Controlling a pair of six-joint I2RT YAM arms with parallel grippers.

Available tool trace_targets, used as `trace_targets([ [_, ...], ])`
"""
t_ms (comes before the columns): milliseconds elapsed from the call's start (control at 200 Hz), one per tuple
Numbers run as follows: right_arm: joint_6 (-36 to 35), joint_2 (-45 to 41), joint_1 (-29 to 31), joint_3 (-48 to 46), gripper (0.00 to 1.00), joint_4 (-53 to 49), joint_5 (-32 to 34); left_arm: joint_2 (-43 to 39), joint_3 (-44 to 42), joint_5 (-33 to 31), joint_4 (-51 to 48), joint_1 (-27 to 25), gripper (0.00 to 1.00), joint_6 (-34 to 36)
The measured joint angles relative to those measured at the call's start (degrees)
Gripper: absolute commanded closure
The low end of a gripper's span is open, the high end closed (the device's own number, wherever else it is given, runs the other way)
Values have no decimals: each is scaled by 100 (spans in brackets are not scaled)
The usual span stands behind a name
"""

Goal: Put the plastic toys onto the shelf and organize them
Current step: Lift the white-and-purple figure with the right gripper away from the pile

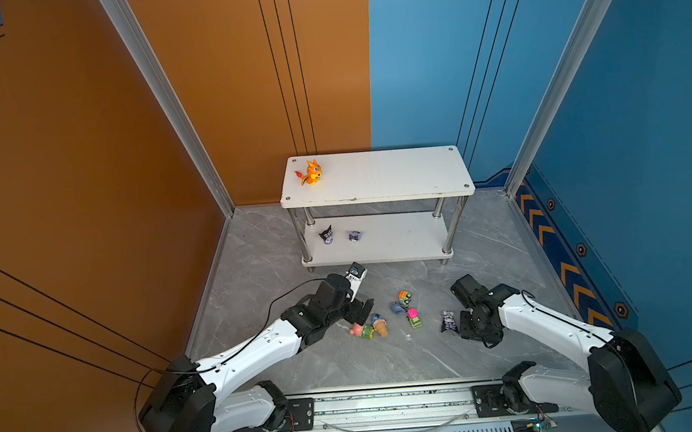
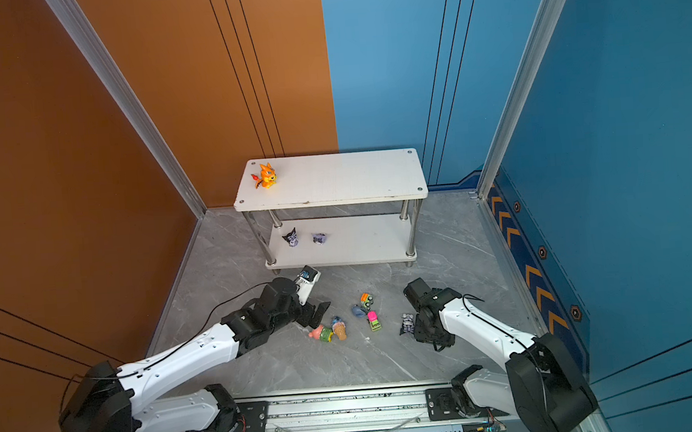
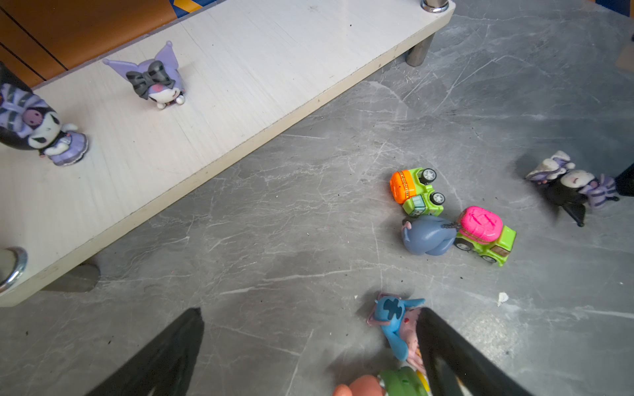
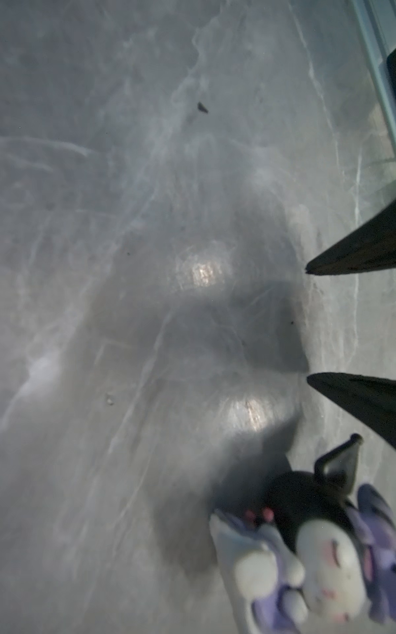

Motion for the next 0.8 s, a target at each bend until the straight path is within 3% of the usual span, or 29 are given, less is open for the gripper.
trace_targets([
  [340,15,76,339,2,52,286,-151,22,0,0,-2,0,1,2],
  [801,17,951,1241,629,51,658,-304,35,0,0,-4,0,1,4],
])
